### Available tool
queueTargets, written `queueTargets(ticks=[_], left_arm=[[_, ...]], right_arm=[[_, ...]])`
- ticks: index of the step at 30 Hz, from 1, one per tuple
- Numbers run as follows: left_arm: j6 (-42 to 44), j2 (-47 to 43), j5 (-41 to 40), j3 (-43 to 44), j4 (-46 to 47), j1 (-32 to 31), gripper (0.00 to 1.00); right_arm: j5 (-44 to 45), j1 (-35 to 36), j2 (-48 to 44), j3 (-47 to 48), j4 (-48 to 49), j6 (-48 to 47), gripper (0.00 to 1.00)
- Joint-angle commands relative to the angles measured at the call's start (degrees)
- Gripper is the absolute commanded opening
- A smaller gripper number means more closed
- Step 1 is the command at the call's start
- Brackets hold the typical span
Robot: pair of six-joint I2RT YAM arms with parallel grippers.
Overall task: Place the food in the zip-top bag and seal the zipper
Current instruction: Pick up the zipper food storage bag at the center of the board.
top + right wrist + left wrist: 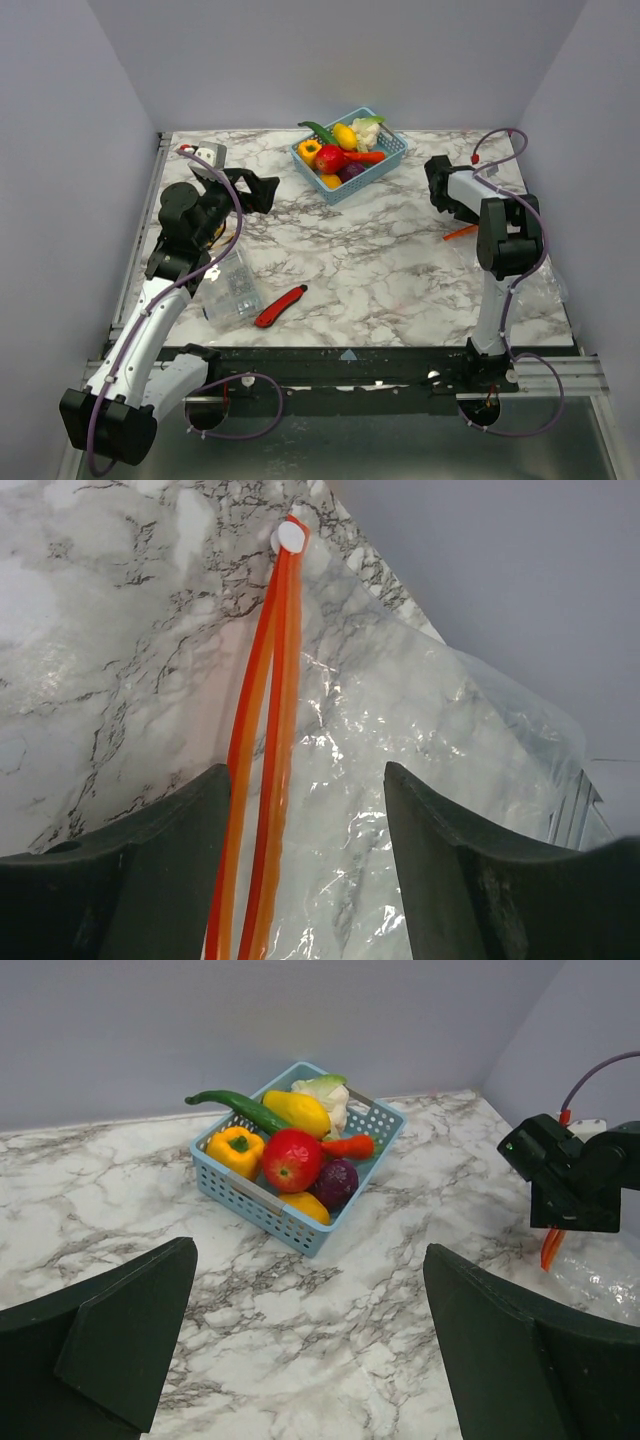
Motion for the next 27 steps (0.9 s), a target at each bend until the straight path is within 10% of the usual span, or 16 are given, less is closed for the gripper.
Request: queueTargets(ticks=[1, 8, 27], left_arm=[[-0.6, 0.0, 1.6, 1.6, 0.9, -0.2, 0.98], [-1.8, 0.2, 2.8, 1.7, 1.0, 0.7, 0.99], [-3.5, 1.3, 4.8, 1.9, 1.5, 1.4, 0.99]], right_arm=[[5.2, -0.3, 2.2, 1.9, -4.2, 4.5, 0.61], [5.2, -0.1, 0.5, 0.2, -3.9, 7.8, 0.29], [-0.1, -0.1, -1.2, -6.4, 3.9, 5.0, 0.48]])
